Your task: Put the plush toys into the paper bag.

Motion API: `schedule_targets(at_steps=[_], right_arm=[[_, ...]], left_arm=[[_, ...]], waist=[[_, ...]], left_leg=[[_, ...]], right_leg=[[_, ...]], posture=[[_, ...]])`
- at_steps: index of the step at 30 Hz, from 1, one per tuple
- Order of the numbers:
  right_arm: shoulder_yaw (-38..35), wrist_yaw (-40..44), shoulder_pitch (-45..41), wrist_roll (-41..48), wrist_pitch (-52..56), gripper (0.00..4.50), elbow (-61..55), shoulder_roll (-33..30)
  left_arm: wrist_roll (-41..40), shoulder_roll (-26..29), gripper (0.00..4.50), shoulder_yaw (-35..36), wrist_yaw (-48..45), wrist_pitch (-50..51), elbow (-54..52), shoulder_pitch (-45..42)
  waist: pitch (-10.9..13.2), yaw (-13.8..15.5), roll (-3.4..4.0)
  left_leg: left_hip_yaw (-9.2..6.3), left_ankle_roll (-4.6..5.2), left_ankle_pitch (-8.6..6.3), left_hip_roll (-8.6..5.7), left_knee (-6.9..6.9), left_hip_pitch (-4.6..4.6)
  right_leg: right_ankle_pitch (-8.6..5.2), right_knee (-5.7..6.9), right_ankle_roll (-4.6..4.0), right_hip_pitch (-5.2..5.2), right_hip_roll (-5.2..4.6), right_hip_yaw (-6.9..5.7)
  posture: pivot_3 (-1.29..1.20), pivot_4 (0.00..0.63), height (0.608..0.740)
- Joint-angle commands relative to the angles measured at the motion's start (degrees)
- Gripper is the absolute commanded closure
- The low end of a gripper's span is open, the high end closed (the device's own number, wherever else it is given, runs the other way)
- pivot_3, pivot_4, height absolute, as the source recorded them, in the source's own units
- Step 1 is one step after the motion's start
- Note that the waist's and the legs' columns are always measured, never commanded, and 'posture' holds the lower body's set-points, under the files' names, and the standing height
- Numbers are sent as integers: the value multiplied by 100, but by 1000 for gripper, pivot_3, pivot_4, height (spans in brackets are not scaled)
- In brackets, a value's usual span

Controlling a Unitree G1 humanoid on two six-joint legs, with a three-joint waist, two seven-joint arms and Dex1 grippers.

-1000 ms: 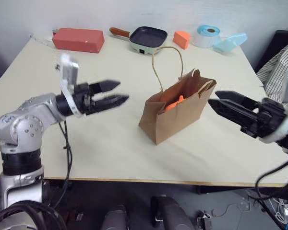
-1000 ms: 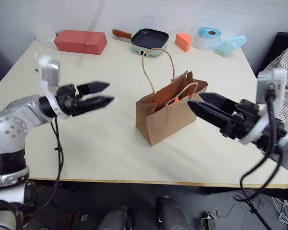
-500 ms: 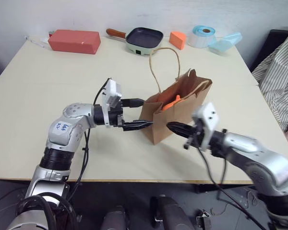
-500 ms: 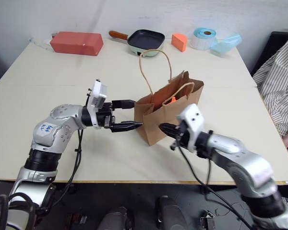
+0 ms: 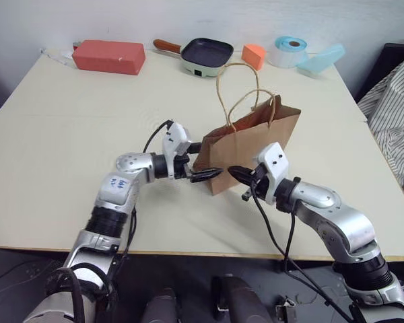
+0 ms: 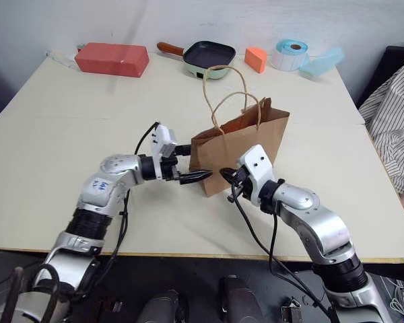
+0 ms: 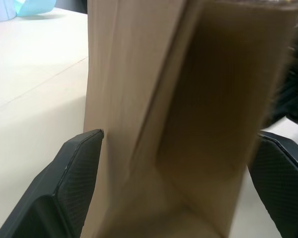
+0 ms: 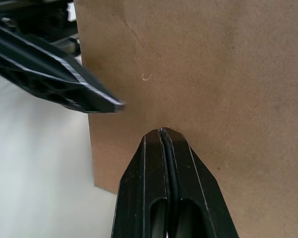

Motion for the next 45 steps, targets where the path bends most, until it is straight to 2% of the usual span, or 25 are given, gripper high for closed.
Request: schedule_targets(at_steps=[1,6,9,12,15,19,22,26,29,32,35,38,41,44,45], right_arm=[[-118,69,11,-84,-57,4459,-157,75],[-315,295,301,-158,-166,4459,-441,-148],[-898,637,706,197,-217,4459,-997,-435],[-2132,978,1234,1040,72,4459,-1574,-846],[-3664,1515,1852,2111,347,4500,-1992,-1424],[-4876,1707,2286,3272,702,4500,-2136,-1972],[-5036,1336,2362,3712,751,4500,-2216,-2012],[-4697,1209,2575,3344,549,4500,-2423,-1991],[-4791,1290,2739,3522,499,4500,-2585,-2050],[-5388,1644,2919,4295,666,4500,-2517,-2307],[-6154,2191,3221,4795,914,3527,-2333,-2682],[-6575,2476,3433,4853,1034,2520,-2166,-2911],[-6606,2716,3645,4483,986,1451,-2100,-2931],[-6420,2981,3809,4022,818,491,-2152,-2919],[-6298,3063,3820,3841,724,134,-2155,-2927]], left_arm=[[76,-152,0,122,104,-247,229,-219],[141,-291,0,232,165,-476,697,-428],[95,-244,0,250,-26,-437,690,-432],[29,-131,0,237,-372,-397,589,-389],[-74,6,906,285,-832,-326,677,-510],[14,206,2214,236,-1407,-481,1045,-807],[151,203,3154,171,-1582,-638,1351,-949],[146,72,4431,196,-1673,-722,1442,-956],[-63,99,4472,235,-2183,-682,1320,-1021],[-298,218,4472,319,-2908,-643,1344,-1253],[-238,328,4500,261,-3468,-808,1595,-1532],[-12,380,4500,114,-3798,-1131,1881,-1635],[313,416,4500,-91,-3928,-1694,2147,-1505],[469,501,4500,-172,-3725,-1785,2079,-1276],[477,583,4299,-163,-3647,-1679,1926,-1158]], waist=[[0,-1,0],[0,13,0],[0,28,0],[0,28,0],[0,36,0],[0,11,-1],[0,9,-2],[0,28,-3],[0,33,-3],[0,31,-3],[1,34,-4],[-1,28,-5],[-1,25,-5],[0,19,-6],[0,18,-7]], left_leg=[[1,0,0,0,0,1],[1,0,0,0,0,2],[0,0,0,-1,0,-5],[-3,0,0,-1,0,-4],[-7,-1,0,-1,-2,-3],[-2,-1,0,-2,0,13],[3,-3,1,-4,0,24],[12,-3,1,-4,-1,27],[13,-2,0,-3,-1,25],[14,-2,1,-3,-1,25],[14,-2,1,-3,0,25],[15,-2,0,-4,-2,26],[18,-1,0,-5,-3,33],[20,-1,0,-4,-4,32],[20,-1,0,-3,-3,32]], right_leg=[[0,0,0,0,0,0],[0,1,0,0,0,0],[0,6,0,-1,-1,-2],[0,8,1,1,-2,-5],[0,7,1,5,-1,-10],[0,0,1,17,1,-4],[0,9,1,21,3,3],[0,9,1,21,5,13],[0,7,1,19,5,14],[0,7,1,19,6,13],[0,7,1,19,7,13],[0,4,1,22,10,15],[0,6,1,24,11,21],[0,8,1,22,13,25],[0,8,1,21,13,25]], posture=[[0,150,740],[0,150,740],[0,150,740],[0,150,740],[0,150,740],[0,150,740],[0,150,740],[0,150,740],[0,150,740],[0,150,740],[0,150,740],[0,150,740],[0,150,740],[0,150,740],[0,150,740]])
